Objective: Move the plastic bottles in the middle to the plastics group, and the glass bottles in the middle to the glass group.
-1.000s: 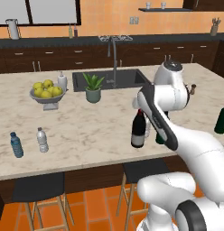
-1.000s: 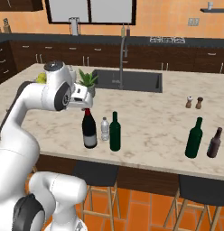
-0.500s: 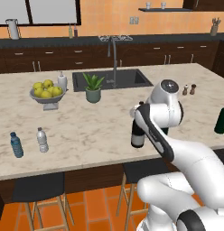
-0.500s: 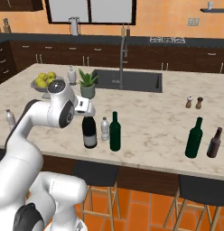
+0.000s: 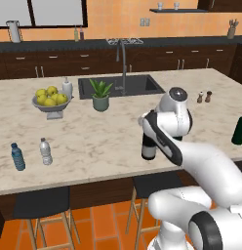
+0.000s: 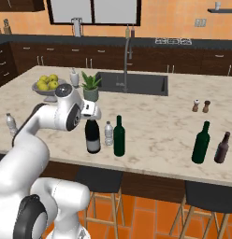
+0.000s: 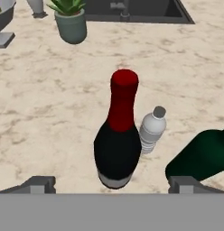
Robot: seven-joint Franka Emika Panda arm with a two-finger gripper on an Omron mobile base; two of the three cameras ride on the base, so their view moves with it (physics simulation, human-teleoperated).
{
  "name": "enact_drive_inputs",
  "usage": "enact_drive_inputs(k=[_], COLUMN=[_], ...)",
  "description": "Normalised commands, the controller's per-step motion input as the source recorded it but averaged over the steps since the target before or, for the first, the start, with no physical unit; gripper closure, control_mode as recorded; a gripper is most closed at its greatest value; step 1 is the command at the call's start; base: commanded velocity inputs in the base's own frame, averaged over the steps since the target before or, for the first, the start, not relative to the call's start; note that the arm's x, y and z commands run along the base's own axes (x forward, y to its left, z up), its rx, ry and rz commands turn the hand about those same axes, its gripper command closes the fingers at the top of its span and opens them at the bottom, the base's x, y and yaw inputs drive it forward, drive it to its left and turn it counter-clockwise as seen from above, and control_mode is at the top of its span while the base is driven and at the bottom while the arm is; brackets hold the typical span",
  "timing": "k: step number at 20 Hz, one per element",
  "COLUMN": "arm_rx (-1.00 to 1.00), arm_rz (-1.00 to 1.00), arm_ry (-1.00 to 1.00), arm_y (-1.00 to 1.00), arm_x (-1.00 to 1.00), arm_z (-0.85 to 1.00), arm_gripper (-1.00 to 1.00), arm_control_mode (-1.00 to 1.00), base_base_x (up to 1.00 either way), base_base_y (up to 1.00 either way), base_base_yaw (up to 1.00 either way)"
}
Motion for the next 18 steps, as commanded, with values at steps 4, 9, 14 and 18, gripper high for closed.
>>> enact_drive_inputs(k=[4, 9, 14, 18], arm_rx=[0.00, 0.00, 0.00, 0.00], arm_rz=[-0.04, -0.01, 0.00, 0.00], arm_ry=[0.05, 0.01, 0.00, 0.00], arm_y=[-0.08, -0.01, 0.00, 0.00], arm_x=[0.14, 0.19, 0.21, 0.19], arm_z=[-0.28, -0.23, -0.25, -0.21], arm_gripper=[-1.00, -1.00, -1.00, -1.00], arm_control_mode=[-1.00, -1.00, -1.00, -1.00], base_base_x=[0.00, 0.00, 0.00, 0.00], base_base_y=[0.00, 0.00, 0.00, 0.00], base_base_yaw=[0.00, 0.00, 0.00, 0.00])
